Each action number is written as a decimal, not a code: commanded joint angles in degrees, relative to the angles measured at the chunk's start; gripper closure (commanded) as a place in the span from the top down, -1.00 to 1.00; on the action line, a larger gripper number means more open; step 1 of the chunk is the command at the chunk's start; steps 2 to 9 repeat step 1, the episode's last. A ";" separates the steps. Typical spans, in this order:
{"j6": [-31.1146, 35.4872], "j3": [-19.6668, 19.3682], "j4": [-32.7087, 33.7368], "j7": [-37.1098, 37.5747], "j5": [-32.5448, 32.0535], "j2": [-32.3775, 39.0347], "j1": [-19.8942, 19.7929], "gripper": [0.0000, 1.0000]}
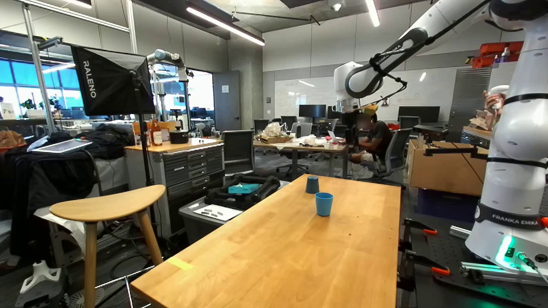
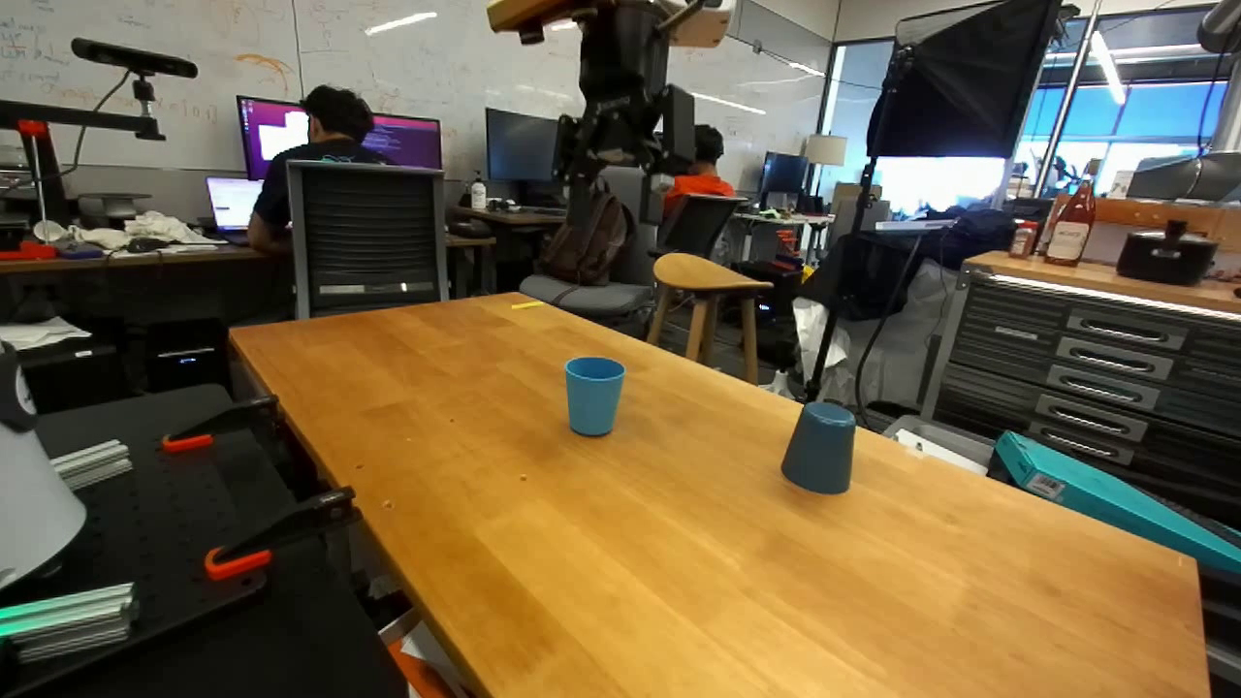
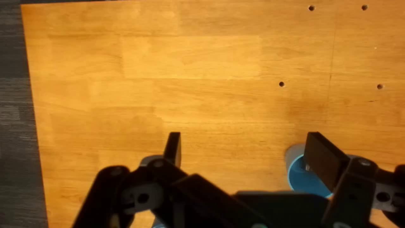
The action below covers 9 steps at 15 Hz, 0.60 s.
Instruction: Pick the object and put it in the blue cup
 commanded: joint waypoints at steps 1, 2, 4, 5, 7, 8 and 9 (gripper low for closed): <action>-1.11 -0.96 0.08 0.09 -0.71 -0.73 0.88 1.00; -1.11 -0.96 0.08 0.09 -0.71 -0.73 0.88 1.00; -1.11 -0.96 0.08 0.09 -0.71 -0.73 0.88 1.00; -1.11 -0.96 0.08 0.09 -0.71 -0.73 0.88 1.00; -1.11 -0.96 0.08 0.09 -0.71 -0.73 0.88 1.00; -1.11 -0.96 0.08 0.09 -0.71 -0.73 0.88 1.00; -1.11 -0.96 0.08 0.09 -0.71 -0.73 0.88 1.00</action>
